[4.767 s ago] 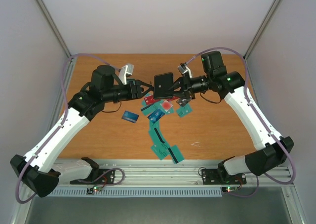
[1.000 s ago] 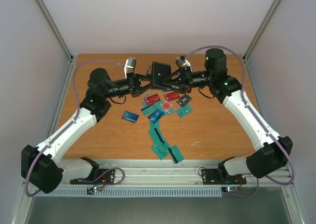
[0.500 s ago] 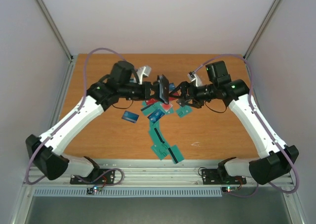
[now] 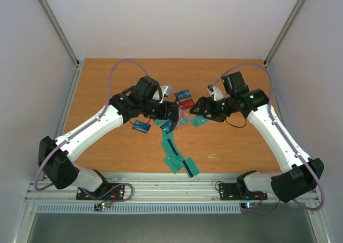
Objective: Put the credit cards into the card holder
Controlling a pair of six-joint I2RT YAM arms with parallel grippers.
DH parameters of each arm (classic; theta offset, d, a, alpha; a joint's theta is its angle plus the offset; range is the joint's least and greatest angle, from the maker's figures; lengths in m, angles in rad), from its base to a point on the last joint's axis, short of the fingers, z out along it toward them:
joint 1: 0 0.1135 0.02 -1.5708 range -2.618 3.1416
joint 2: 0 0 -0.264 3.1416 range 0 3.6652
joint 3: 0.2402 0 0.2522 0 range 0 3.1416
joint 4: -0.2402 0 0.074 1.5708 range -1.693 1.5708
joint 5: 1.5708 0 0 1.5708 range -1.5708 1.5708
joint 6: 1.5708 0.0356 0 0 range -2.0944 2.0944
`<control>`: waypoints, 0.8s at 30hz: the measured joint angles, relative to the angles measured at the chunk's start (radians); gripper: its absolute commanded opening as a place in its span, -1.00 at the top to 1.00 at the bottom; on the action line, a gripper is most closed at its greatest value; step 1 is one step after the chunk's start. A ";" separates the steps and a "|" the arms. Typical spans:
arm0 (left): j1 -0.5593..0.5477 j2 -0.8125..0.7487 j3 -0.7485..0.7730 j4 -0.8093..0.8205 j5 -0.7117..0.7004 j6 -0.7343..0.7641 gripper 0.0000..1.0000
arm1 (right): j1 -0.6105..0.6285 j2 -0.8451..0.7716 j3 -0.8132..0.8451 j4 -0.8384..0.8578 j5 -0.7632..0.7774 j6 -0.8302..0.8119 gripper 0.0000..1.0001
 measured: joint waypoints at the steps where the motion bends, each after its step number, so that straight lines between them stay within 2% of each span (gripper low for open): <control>1: 0.000 0.000 -0.013 0.008 0.000 -0.002 0.99 | 0.000 0.001 -0.007 -0.014 0.032 0.001 -0.57; 9: -0.006 0.033 -0.098 0.148 0.039 -0.048 1.00 | -0.001 0.006 -0.032 -0.128 0.286 -0.003 -0.47; 14: -0.031 0.139 -0.098 0.282 0.093 -0.119 0.99 | -0.015 -0.014 -0.060 -0.192 0.454 0.010 -0.45; 18: -0.085 0.272 -0.062 0.417 0.150 -0.234 0.99 | -0.053 -0.061 -0.103 -0.246 0.586 0.053 -0.46; 21: -0.126 0.362 -0.008 0.475 0.184 -0.282 0.99 | -0.108 -0.092 -0.125 -0.277 0.639 0.082 -0.47; 24: -0.146 0.387 -0.032 0.589 0.212 -0.348 0.99 | -0.155 -0.135 -0.156 -0.281 0.657 0.103 -0.56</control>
